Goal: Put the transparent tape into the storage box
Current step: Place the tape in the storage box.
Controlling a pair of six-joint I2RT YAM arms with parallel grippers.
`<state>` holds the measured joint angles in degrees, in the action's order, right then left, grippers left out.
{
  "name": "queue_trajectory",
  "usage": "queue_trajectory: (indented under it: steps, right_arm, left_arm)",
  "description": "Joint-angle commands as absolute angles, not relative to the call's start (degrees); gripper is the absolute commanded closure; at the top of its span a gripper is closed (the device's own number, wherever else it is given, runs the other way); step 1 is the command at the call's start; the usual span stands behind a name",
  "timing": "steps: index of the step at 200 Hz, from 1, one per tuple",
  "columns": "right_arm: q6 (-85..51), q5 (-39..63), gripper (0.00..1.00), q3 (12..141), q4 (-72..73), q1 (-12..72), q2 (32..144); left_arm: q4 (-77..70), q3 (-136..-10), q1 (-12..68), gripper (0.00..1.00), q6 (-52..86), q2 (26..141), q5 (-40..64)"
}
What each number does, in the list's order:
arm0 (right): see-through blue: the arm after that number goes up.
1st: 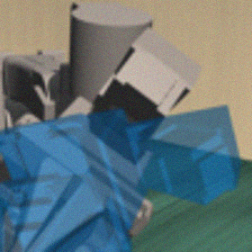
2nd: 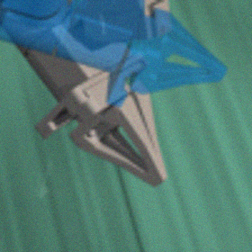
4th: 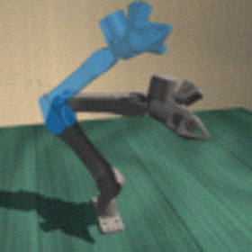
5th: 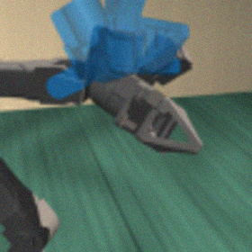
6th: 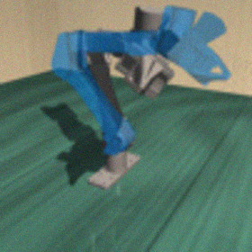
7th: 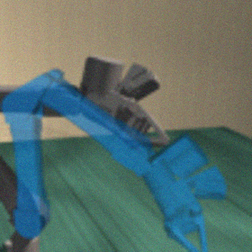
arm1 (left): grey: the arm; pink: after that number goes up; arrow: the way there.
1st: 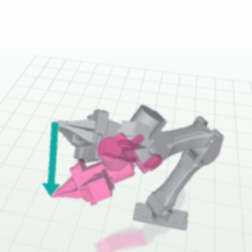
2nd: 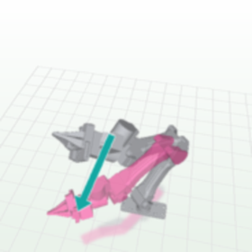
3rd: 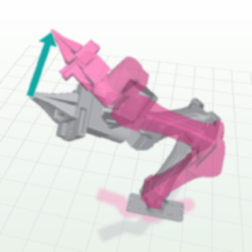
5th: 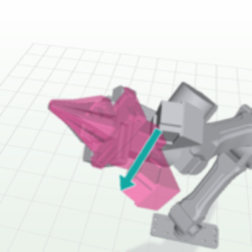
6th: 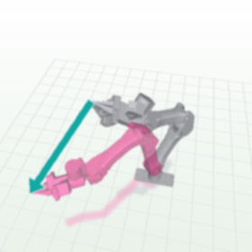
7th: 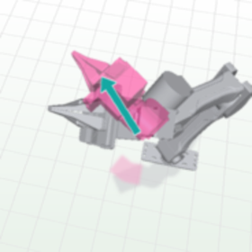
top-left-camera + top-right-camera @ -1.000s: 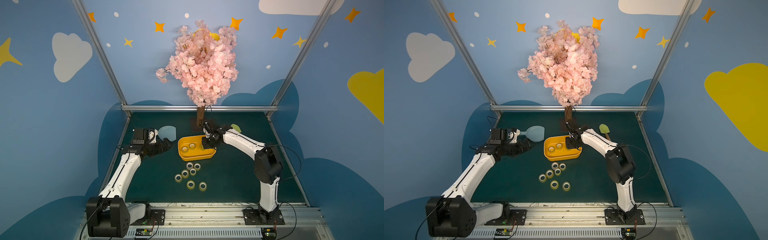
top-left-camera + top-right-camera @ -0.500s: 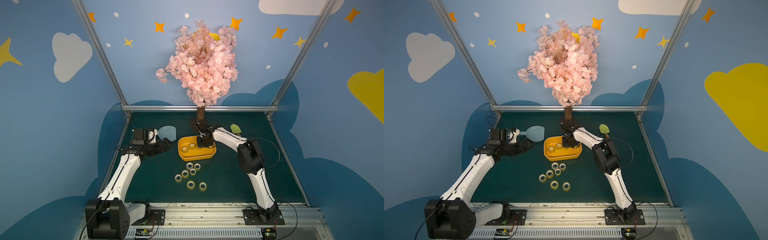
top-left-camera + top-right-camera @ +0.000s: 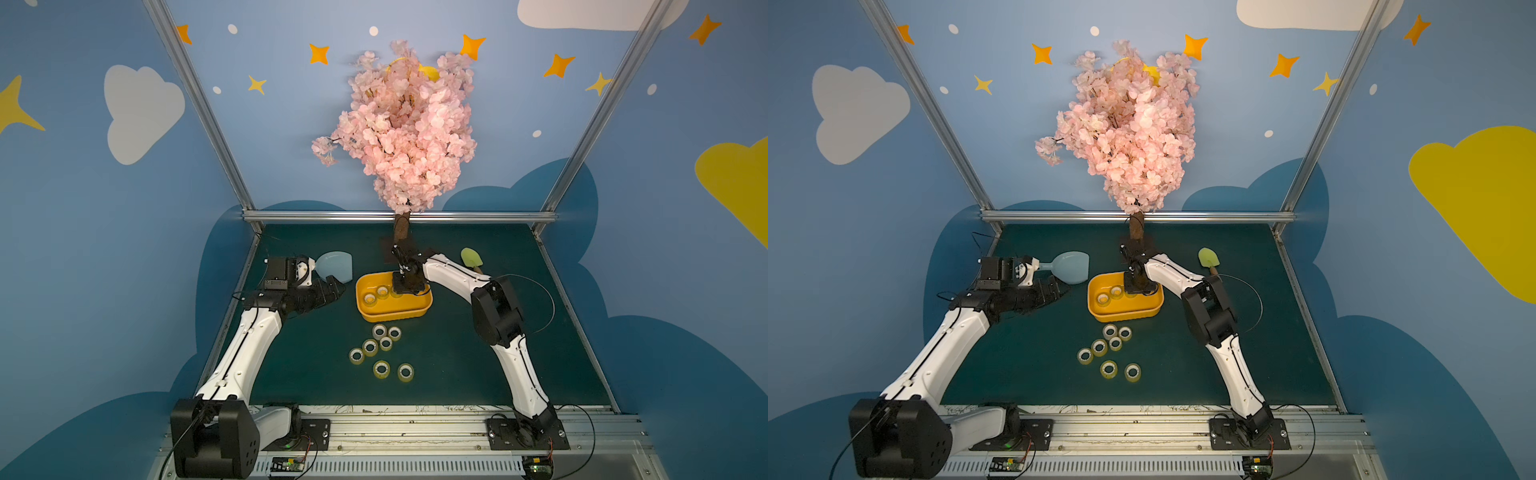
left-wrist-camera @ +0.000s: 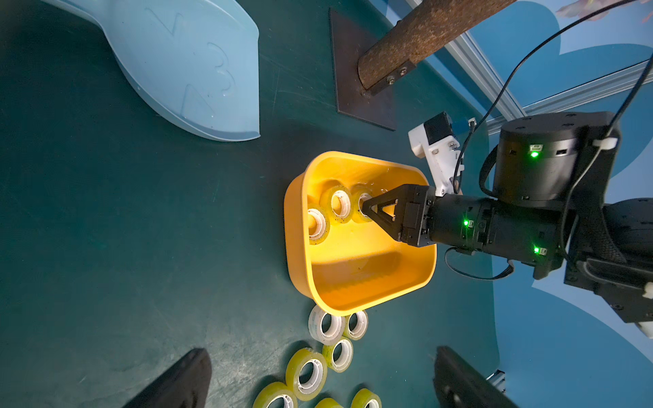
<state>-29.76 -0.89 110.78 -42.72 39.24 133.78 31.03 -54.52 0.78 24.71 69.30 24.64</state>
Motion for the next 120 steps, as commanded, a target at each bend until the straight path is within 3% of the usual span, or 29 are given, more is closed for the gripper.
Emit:
queue_trajectory:
  steps: [1, 120]
  right_arm:
    - [-30.40, -1.78, 0.62, 109.05, -43.77, 40.00, 130.00]
    - [-34.45, -5.29, 0.65, 84.14, -37.98, 49.13, 107.13]
  left_arm:
    - [32.08, -54.89, 0.75, 0.00, 24.19, 69.61, 25.07]
    - [31.01, -53.53, 1.96, 0.00, 23.54, 65.75, 22.22]
